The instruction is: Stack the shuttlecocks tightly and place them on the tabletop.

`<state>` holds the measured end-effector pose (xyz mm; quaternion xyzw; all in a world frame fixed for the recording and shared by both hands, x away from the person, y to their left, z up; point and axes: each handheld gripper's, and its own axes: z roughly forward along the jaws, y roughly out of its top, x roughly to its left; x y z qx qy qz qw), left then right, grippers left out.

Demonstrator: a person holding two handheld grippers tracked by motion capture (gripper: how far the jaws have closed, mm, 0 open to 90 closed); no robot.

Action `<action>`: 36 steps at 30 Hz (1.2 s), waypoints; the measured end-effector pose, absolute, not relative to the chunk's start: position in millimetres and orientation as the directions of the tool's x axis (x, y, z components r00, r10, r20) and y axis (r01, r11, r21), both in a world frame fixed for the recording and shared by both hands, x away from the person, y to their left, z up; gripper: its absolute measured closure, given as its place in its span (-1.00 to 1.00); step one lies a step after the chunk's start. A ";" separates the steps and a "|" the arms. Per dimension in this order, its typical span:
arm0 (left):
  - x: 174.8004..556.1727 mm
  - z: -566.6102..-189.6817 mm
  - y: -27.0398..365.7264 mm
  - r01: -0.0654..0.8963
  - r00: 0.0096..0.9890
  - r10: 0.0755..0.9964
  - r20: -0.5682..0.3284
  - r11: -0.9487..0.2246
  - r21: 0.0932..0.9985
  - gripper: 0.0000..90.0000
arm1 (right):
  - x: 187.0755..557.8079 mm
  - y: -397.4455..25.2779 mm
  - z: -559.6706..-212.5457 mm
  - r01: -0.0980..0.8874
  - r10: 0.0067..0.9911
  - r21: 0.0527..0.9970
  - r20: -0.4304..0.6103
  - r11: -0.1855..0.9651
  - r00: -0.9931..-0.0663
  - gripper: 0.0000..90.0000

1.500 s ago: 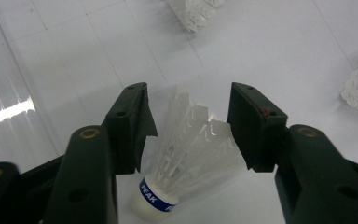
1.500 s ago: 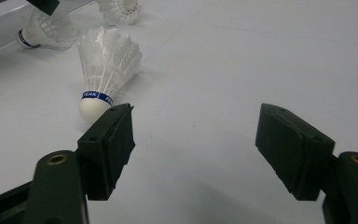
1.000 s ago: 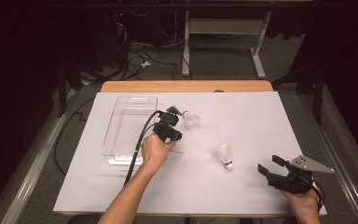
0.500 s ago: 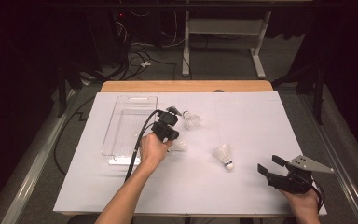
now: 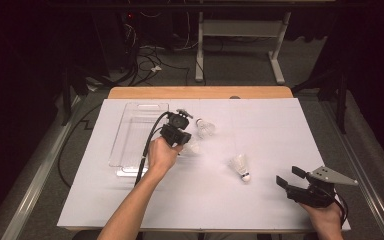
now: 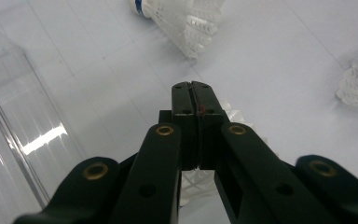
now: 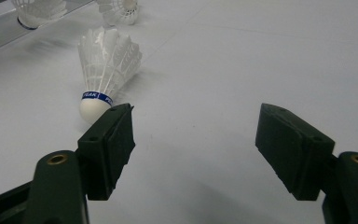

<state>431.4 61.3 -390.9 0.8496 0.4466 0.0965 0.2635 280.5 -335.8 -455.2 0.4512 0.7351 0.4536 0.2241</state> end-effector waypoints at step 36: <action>453.4 -406.3 44.8 0.665 0.608 0.793 -0.036 -0.483 0.570 0.98 | 281.8 -336.3 -455.8 0.464 0.865 0.868 0.089 0.175 -0.494 -0.38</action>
